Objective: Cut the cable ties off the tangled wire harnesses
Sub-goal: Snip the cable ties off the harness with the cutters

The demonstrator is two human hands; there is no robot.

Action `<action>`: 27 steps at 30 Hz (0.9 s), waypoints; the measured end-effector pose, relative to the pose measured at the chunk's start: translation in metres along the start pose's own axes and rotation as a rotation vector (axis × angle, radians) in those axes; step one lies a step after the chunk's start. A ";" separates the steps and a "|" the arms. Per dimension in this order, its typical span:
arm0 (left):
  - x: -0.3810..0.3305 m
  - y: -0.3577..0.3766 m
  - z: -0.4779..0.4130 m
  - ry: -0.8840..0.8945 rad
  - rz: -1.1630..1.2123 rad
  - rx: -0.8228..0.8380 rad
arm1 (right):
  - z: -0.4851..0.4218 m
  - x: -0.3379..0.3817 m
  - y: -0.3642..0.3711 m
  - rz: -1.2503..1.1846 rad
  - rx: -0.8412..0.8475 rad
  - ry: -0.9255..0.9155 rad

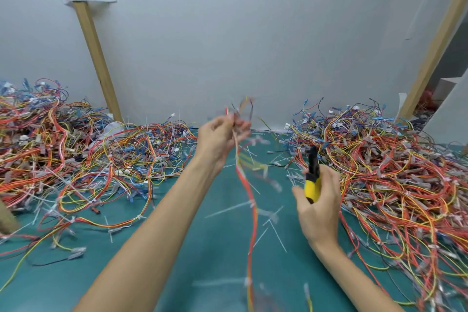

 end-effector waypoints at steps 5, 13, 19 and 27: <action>-0.014 0.026 -0.032 0.226 0.095 -0.105 | -0.017 -0.002 -0.021 -0.164 -0.184 -0.021; 0.073 -0.041 0.048 -0.121 -0.433 -0.186 | -0.023 -0.001 -0.031 0.049 -0.157 -0.062; 0.081 -0.060 0.078 -0.219 -0.474 -0.150 | 0.011 0.010 0.009 0.293 0.371 -0.140; 0.074 -0.074 0.078 -0.187 -0.414 0.044 | 0.008 -0.008 0.006 0.777 0.505 -0.076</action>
Point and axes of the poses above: each hand's wrist, its own z-axis away from the middle knuckle, its own y-axis out of the palm, x = y × z, the point moved 1 cm from there along -z, towards the middle knuckle, and after that the axes turned 9 degrees about x, right-handed, at the moved point
